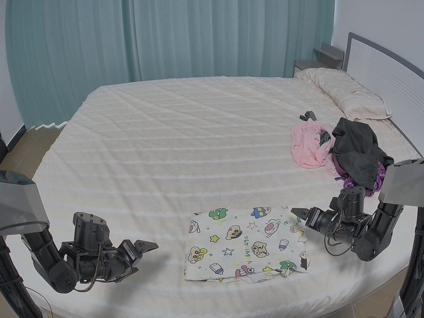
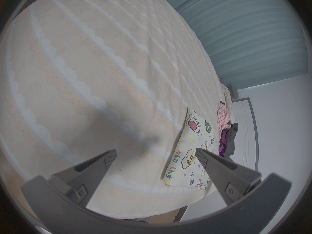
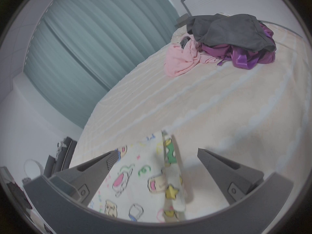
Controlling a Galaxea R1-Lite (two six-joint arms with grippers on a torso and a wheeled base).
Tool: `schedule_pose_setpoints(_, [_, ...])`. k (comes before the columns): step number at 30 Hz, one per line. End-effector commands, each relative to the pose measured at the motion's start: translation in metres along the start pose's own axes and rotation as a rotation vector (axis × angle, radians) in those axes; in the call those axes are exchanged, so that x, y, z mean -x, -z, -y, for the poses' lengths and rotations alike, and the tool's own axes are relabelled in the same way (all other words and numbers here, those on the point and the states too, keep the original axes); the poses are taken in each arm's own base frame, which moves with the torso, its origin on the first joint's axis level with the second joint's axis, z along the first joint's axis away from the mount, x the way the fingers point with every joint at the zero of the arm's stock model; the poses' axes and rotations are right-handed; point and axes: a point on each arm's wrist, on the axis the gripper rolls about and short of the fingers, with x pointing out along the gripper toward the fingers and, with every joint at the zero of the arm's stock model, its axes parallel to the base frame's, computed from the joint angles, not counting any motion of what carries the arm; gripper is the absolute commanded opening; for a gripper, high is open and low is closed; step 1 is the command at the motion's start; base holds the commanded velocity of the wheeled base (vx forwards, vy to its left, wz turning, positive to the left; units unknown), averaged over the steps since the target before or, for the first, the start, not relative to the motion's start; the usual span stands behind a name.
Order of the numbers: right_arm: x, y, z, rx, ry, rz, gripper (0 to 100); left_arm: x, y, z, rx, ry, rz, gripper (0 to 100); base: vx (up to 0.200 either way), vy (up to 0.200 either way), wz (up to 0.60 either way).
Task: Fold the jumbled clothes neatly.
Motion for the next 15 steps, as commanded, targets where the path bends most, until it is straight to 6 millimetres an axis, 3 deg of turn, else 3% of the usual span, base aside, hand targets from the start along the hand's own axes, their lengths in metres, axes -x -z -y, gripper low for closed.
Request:
schedule_pose_setpoints(1, [0.014, 0.017, -0.005, 0.045, -0.012, -0.073, 100, -0.001, 0.002, 0.001, -0.007, 0.002, -0.008, 100, 0.000, 0.000, 0.00])
schedule_pose_setpoints(15, [0.044, 0.062, -0.003, 0.163, -0.011, -0.271, 100, -0.002, 0.003, 0.000, -0.010, -0.002, -0.013, 100, 0.000, 0.000, 0.00])
